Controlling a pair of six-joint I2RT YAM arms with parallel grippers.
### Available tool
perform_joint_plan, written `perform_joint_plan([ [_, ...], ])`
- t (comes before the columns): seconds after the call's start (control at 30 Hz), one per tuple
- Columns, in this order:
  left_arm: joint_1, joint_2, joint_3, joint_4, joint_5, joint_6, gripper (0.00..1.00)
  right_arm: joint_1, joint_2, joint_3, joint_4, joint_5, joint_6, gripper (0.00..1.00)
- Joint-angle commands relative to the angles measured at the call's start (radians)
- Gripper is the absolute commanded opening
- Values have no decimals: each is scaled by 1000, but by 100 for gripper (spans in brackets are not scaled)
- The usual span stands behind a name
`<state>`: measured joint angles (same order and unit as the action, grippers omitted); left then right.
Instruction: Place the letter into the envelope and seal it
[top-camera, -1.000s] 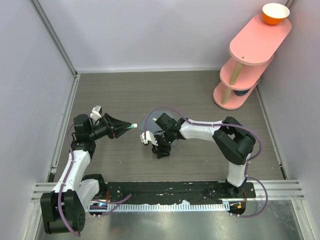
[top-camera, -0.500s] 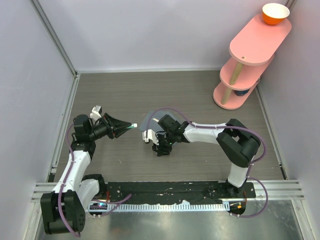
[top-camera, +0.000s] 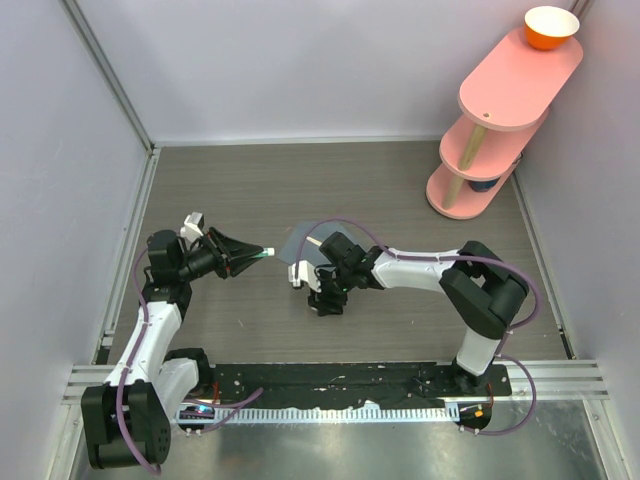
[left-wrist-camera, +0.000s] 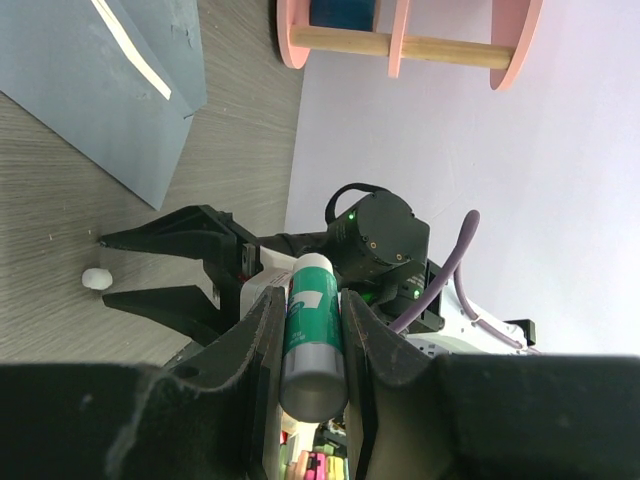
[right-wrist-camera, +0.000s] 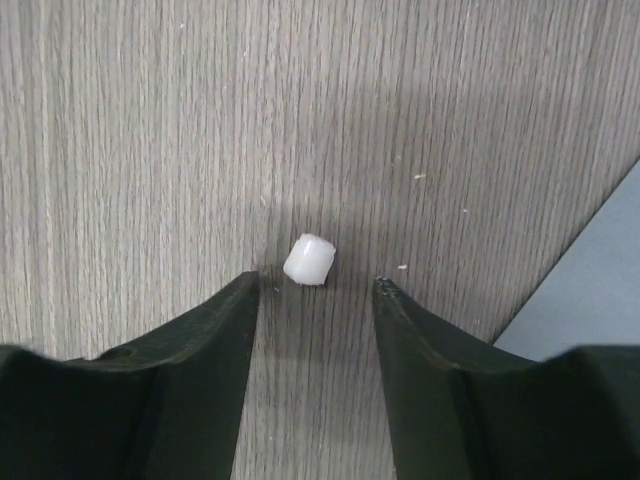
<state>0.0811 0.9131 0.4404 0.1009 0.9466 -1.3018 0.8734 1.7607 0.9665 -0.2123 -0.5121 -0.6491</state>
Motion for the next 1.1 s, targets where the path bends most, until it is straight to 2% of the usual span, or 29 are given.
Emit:
perform_joint_plan([
  [0.0, 8, -19, -6, 43, 20, 1, 0, -10, -44, -40, -65, 57, 40, 58],
  [0.23, 6, -29, -16, 43, 11, -1, 0, -10, -79, -43, -64, 30, 109, 58],
  [0.9, 8, -36, -23, 48, 12, -10, 0, 35, 11, 5, 16, 6, 132, 57],
  [1.07, 8, -39, -28, 46, 11, -10, 0, 44, 22, 2, 14, 37, 134, 51],
])
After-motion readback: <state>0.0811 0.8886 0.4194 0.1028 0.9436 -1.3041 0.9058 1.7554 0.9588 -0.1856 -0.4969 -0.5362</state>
